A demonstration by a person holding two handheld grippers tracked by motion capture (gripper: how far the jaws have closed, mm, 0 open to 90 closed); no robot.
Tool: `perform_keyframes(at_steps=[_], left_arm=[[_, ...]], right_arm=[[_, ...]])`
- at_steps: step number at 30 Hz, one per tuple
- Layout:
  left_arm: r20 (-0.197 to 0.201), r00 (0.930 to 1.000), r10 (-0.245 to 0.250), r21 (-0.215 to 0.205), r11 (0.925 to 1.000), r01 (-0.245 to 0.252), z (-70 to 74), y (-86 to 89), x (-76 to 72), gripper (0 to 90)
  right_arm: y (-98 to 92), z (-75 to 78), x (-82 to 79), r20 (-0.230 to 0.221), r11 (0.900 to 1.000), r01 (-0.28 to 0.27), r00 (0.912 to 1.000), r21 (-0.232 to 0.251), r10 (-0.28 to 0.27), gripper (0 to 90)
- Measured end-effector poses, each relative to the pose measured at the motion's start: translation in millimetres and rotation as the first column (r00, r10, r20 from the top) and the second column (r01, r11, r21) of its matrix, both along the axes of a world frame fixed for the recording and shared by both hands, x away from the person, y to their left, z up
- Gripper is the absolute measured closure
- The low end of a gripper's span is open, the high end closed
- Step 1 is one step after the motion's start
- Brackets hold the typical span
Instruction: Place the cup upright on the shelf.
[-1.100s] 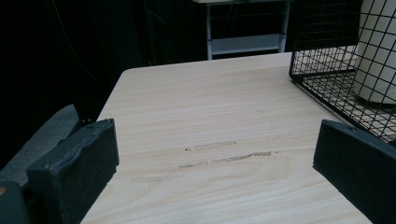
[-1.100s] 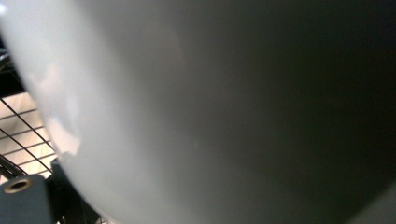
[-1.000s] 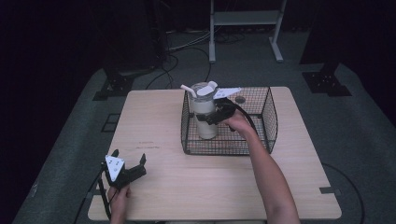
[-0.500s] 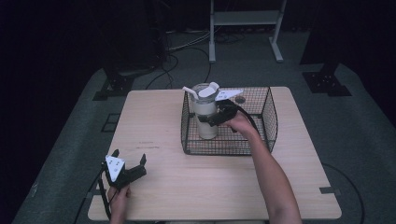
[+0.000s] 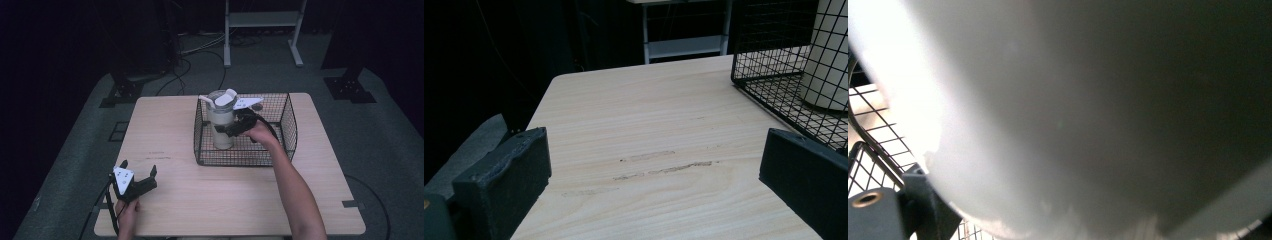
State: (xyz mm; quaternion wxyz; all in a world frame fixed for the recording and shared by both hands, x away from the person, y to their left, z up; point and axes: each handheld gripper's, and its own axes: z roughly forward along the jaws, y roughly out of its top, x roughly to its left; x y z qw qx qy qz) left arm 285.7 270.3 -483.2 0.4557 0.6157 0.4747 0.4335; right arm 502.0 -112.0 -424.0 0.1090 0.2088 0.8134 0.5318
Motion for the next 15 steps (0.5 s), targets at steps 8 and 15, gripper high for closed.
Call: perform_keyframes(at_steps=[8,15], left_arm=[[0.001,1.0000,-0.001,0.001,1.0000,0.001,-0.1,-0.2,0.0,0.0],[-0.001,1.0000,-0.002,0.003,1.0000,0.002,0.1,0.3,0.1,0.0]], right_arm=[[-3.5,0.7,-2.5,0.005,1.000,0.003,1.0000,-0.010,-0.003,6.3],[-5.2,2.3,-4.9,0.002,1.000,0.000,1.0000,-0.029,0.000,6.4]])
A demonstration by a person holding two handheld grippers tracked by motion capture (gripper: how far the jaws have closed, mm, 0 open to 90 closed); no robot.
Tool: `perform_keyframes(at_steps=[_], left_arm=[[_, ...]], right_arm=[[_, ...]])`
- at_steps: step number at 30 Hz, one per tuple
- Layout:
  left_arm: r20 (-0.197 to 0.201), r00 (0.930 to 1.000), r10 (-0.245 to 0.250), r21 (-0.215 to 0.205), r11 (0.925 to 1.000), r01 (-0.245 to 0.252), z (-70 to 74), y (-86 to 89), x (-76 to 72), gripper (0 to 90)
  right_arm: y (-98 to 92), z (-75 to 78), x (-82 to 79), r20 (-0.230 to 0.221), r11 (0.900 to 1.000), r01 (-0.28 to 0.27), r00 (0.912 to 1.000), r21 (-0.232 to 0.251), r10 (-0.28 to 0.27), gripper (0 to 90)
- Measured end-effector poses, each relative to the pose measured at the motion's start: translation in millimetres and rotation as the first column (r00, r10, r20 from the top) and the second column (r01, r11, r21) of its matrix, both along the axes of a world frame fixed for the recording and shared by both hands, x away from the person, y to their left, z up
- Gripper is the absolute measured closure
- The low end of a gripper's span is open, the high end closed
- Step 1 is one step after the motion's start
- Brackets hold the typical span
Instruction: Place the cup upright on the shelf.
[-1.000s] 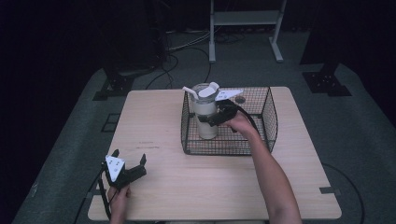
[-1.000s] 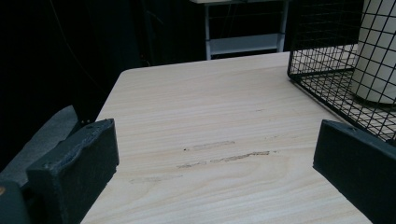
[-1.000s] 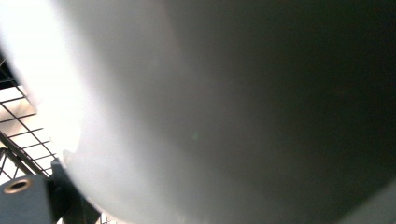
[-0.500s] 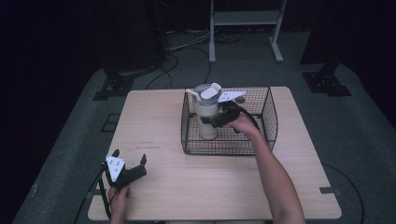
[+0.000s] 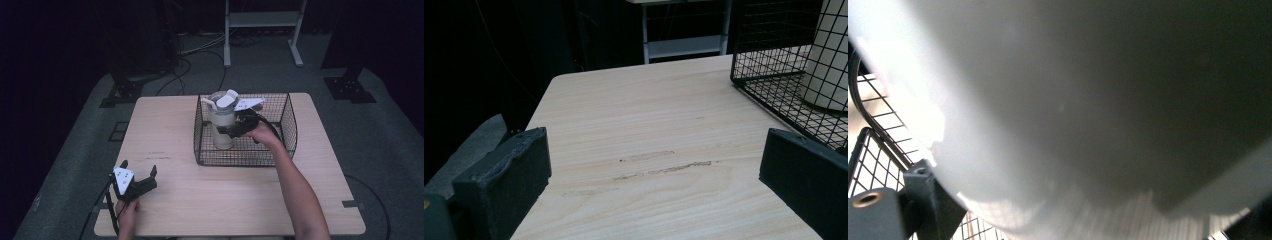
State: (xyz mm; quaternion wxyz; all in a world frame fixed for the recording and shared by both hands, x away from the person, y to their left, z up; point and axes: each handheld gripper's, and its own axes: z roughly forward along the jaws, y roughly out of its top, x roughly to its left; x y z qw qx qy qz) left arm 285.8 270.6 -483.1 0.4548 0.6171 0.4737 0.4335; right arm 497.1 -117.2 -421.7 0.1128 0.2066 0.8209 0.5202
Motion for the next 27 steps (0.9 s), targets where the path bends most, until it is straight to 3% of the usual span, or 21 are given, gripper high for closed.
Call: perform_keyframes(at_steps=[27], left_arm=[[0.000,1.0000,-0.001,-0.005,1.0000,0.001,-0.3,-0.3,0.0,0.0]], right_arm=[[-8.2,2.0,-9.4,0.004,0.999,0.020,0.9998,-0.038,-0.020,6.6]])
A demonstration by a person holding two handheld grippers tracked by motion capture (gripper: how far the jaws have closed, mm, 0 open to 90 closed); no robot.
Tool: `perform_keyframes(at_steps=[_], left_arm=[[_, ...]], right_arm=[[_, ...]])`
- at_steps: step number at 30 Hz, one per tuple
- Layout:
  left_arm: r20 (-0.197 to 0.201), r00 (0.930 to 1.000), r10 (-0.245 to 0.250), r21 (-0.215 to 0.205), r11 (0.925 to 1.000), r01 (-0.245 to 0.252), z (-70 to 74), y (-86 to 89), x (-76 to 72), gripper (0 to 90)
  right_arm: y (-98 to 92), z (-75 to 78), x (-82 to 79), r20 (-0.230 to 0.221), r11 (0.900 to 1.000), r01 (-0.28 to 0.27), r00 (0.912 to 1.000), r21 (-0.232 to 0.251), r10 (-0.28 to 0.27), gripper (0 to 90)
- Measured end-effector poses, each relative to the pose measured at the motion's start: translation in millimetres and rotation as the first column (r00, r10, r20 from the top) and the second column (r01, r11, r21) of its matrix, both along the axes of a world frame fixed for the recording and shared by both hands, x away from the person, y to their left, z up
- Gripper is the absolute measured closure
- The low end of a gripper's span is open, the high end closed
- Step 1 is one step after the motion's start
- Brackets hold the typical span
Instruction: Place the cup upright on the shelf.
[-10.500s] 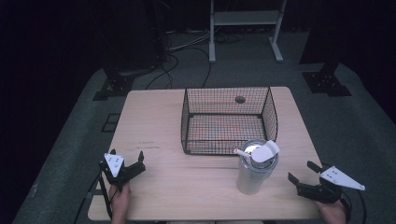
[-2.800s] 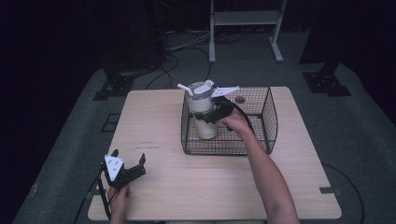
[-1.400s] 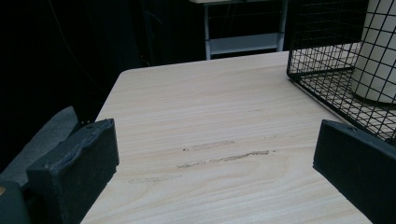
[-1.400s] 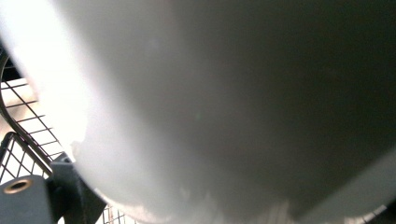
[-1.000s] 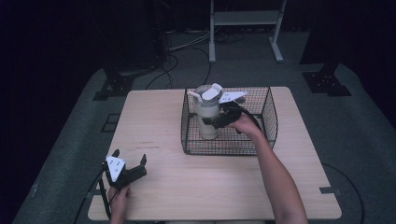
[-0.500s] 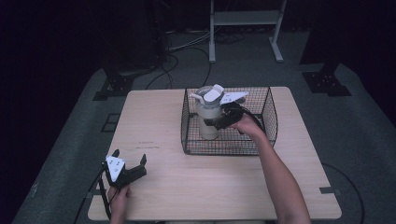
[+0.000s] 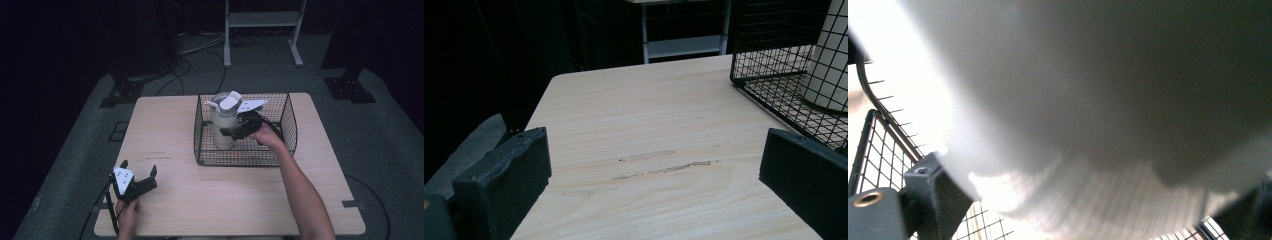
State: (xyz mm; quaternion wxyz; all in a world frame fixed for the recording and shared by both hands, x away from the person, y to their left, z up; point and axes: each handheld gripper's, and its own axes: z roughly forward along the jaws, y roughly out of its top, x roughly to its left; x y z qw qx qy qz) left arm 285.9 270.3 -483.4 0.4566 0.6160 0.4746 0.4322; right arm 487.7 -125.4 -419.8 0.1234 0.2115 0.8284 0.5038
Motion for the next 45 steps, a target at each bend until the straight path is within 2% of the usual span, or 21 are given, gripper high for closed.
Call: perform_keyframes(at_steps=[6,15,18,29,33,34,39,41,42,45], left_arm=[[-0.001,1.0000,0.002,0.000,1.0000,-0.002,0.0,-0.1,0.2,0.0],[-0.003,1.0000,0.005,-0.001,1.0000,-0.005,0.0,0.0,0.3,0.0],[-0.004,1.0000,0.005,-0.001,1.0000,-0.005,0.0,0.0,0.4,0.0],[-0.002,1.0000,0.000,0.003,1.0000,0.000,0.0,-0.4,0.2,0.0],[-0.002,1.0000,-0.001,0.003,1.0000,0.001,-0.1,-0.5,-0.2,0.0],[-0.002,1.0000,-0.001,0.000,1.0000,0.001,-0.1,-0.4,-0.2,0.0],[-0.003,1.0000,-0.002,0.002,1.0000,0.002,-0.1,-0.7,-0.1,0.0],[-0.002,1.0000,-0.001,0.007,1.0000,0.001,-0.2,-1.4,-0.1,0.0],[-0.002,1.0000,-0.003,0.008,1.0000,0.003,-0.2,-1.5,-0.1,0.0],[-0.002,1.0000,-0.003,0.008,1.0000,0.003,-0.2,-1.5,-0.1,0.0]], right_arm=[[-1.5,0.1,-1.2,-0.006,1.000,-0.002,1.0000,-0.009,0.002,6.6],[-13.9,4.8,-5.6,-0.015,1.000,0.004,0.9999,-0.016,-0.004,7.1],[-18.0,6.8,-6.3,-0.004,1.000,0.006,1.0000,-0.020,-0.006,7.1],[-33.1,21.8,-16.1,-0.019,0.997,0.069,0.9974,-0.030,-0.070,7.1],[-34.9,25.8,-18.8,-0.011,0.997,0.075,0.9971,-0.031,-0.076,7.2],[-36.1,28.7,-21.1,-0.004,0.995,0.090,0.9959,-0.045,-0.090,7.2],[-41.0,34.1,-25.3,-0.018,0.994,0.095,0.9952,-0.050,-0.096,7.3],[-42.9,36.3,-27.7,-0.024,0.994,0.099,0.9947,-0.052,-0.100,9.5],[-43.8,37.0,-28.8,-0.022,0.993,0.101,0.9945,-0.053,-0.103,13.4],[-46.8,39.0,-33.6,-0.009,0.993,0.108,0.9940,-0.048,-0.109,13.0]])
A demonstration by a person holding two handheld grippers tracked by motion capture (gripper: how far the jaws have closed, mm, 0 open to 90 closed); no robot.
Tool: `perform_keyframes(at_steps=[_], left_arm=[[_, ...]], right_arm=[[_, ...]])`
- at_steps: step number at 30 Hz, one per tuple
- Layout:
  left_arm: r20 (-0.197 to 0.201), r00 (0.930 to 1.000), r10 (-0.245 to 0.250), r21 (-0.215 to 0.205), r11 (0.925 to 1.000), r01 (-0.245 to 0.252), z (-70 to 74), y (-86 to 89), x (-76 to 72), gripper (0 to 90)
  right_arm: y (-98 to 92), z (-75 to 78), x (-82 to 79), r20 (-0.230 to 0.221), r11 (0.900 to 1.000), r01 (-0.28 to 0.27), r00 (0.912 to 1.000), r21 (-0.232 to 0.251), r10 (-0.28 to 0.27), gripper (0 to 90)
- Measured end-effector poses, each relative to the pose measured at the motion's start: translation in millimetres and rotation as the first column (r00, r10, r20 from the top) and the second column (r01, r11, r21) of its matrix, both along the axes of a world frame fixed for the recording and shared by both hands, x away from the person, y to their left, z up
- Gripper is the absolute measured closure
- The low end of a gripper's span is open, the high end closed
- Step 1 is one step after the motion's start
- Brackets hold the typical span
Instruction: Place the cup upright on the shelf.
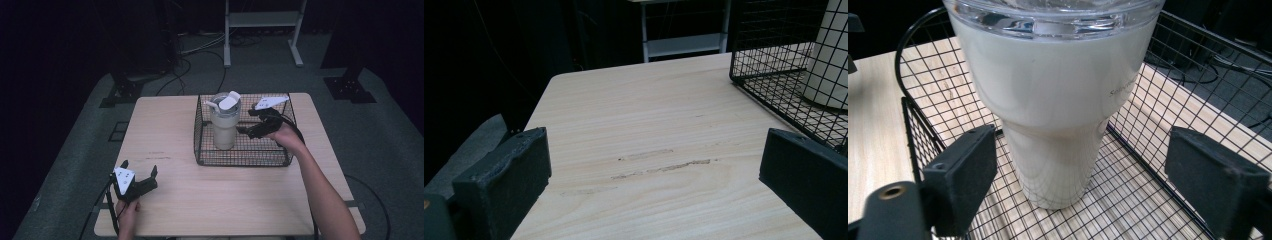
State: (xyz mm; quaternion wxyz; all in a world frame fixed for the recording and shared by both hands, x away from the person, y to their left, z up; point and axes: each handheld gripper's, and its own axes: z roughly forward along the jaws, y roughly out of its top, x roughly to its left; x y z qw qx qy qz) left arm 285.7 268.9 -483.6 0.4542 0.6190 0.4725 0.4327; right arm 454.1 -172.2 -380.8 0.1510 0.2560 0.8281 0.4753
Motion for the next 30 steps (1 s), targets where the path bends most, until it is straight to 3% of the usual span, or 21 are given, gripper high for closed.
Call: perform_keyframes(at_steps=[10,24,30], left_arm=[[-0.001,1.0000,-0.001,0.002,1.0000,0.001,0.0,-0.2,0.2,0.0],[-0.002,1.0000,-0.001,0.004,1.0000,0.001,-0.1,-0.4,0.3,0.0],[-0.004,1.0000,0.000,0.008,1.0000,0.000,0.0,-0.7,0.5,0.0]], right_arm=[[-8.4,4.8,-9.0,0.000,1.000,0.016,0.9999,0.005,-0.016,13.0],[-23.0,23.3,-30.6,0.028,0.999,0.022,0.9993,0.035,-0.023,13.0],[-27.9,22.9,-38.2,0.022,1.000,0.018,0.9996,0.019,-0.019,13.0]])
